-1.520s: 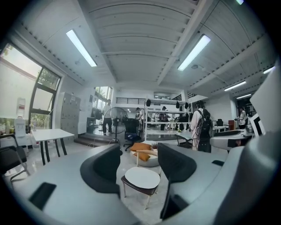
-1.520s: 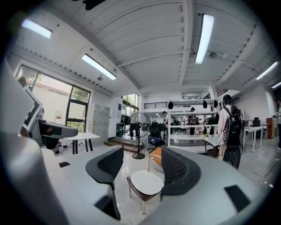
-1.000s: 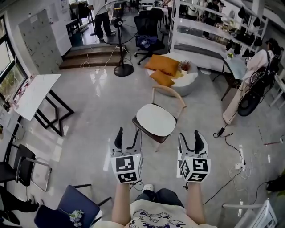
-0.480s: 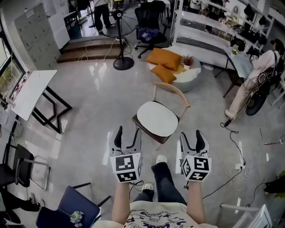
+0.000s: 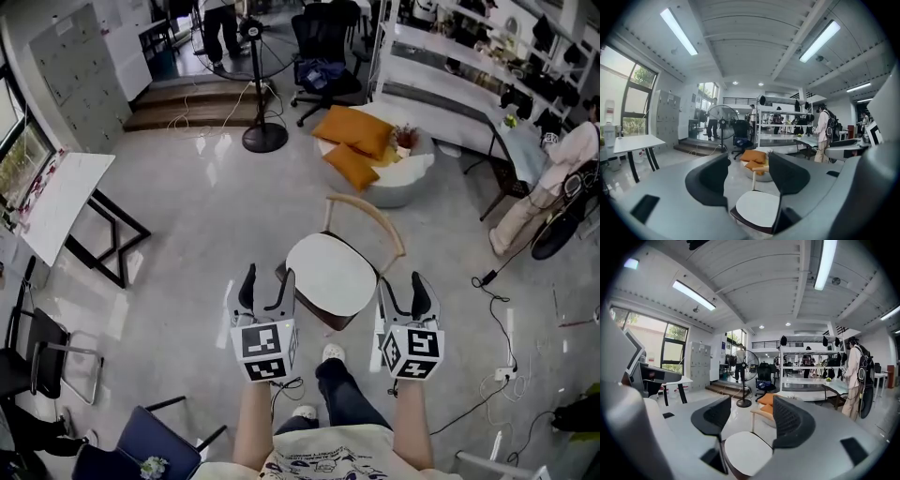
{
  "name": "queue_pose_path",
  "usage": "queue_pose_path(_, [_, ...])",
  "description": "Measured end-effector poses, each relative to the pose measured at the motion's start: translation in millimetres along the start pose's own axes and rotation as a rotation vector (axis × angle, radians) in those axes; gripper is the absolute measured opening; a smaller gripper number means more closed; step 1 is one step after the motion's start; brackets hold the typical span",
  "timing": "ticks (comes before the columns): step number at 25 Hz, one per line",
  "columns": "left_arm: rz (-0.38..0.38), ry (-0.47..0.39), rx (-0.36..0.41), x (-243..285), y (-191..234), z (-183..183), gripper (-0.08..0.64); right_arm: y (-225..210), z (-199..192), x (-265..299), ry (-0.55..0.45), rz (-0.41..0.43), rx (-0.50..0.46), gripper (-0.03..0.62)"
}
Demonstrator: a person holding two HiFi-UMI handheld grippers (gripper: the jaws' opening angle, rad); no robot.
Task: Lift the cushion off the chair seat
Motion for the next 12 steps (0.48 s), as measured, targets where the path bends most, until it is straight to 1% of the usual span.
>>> queue_pose_path(7, [0.038,0.016,-0.002,97,-4,27,0.267,-43,35,97,0.014,0.035,-0.003,0.295])
queue_pose_path(12, [0.053,0.041,-0.005,153,-3,31,0.267,-64,46,154,0.034,0.058,-0.007,0.295])
Point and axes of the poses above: the fingertips, and each gripper's own axes: x forward along the fingers, y to its left, z out of its top, the point moved 1 cm from there along -x, backward along the fingers, and after that the axes turned 14 degrees about x, right-handed, at the moved point
